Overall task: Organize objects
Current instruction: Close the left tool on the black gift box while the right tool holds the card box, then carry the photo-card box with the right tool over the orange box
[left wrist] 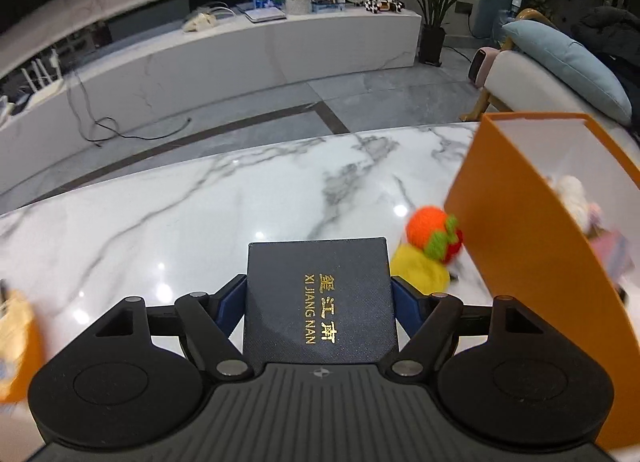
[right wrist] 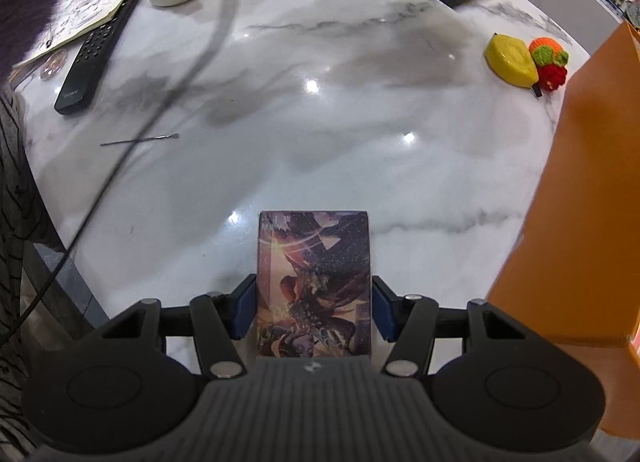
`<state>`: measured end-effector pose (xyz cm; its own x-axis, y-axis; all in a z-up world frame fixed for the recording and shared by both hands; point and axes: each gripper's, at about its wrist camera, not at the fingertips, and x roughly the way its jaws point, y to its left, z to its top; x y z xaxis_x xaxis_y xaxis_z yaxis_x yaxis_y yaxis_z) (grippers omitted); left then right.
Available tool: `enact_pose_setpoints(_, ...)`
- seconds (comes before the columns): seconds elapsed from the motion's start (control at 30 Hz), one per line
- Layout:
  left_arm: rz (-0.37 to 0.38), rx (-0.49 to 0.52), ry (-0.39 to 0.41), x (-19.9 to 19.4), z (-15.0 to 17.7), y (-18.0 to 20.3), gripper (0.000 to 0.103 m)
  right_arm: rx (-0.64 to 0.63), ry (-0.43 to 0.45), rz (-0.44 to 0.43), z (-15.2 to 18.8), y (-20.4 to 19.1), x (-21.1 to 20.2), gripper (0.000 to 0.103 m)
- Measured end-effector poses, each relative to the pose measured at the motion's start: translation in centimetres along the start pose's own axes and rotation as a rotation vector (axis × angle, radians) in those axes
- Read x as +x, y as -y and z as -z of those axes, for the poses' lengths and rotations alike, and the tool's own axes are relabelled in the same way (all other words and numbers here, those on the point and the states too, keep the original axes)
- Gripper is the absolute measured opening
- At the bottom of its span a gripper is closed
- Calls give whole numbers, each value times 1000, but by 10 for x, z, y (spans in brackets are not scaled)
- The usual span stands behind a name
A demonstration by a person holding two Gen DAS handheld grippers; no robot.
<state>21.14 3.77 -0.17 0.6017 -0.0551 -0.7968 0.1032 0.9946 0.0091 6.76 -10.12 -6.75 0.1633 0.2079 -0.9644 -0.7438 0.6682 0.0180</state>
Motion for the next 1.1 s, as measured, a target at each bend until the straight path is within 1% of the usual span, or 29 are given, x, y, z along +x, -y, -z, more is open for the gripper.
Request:
enact_pose_setpoints(0.1, -1, 20, 35, -39, 29, -1, 87, 22, 6, 11, 3, 2, -1, 60)
enact_pose_setpoints(0.17, -10, 21, 47, -58, 50, 1, 87, 49, 14, 18, 5, 3, -2, 60)
enact_pose_setpoints(0.27, -41, -1, 41, -72, 81, 6, 87, 95, 36, 35, 9, 5, -4, 59)
enact_pose_setpoints(0.37, -111, 1, 79, -83, 104, 12, 87, 131, 51, 51, 12, 7, -5, 59)
enact_pose_setpoints(0.4, -111, -2, 80, -86, 110, 12, 87, 145, 57, 57, 14, 9, -6, 59)
enact_pose_setpoints(0.5, -96, -20, 56, -88, 119, 11, 87, 174, 79, 63, 17, 9, -8, 59)
enact_pose_setpoints(0.6, -111, -21, 69, -90, 124, 12, 87, 192, 92, 61, 18, 10, -10, 59)
enact_pose_setpoints(0.7, -88, -58, 61, -93, 127, 10, 87, 200, 102, 66, 20, 10, -14, 59)
enact_pose_setpoints(0.8, -64, -92, 61, -98, 133, 8, 87, 224, 122, 54, 23, 13, -24, 59)
enact_pose_setpoints(0.9, -33, -128, 59, -103, 135, 8, 87, 284, 190, 38, 26, 23, -41, 59)
enact_pose_setpoints(0.97, -3, -146, 65, -107, 134, 7, 87, 321, 226, -5, 27, 32, -55, 59)
enact_pose_setpoints(1.03, -3, -152, 80, -112, 134, 8, 87, 361, 256, -35, 27, 42, -69, 59)
enact_pose_setpoints(1.1, -7, -151, 88, -114, 134, 9, 87, 373, 295, -23, 26, 51, -86, 59)
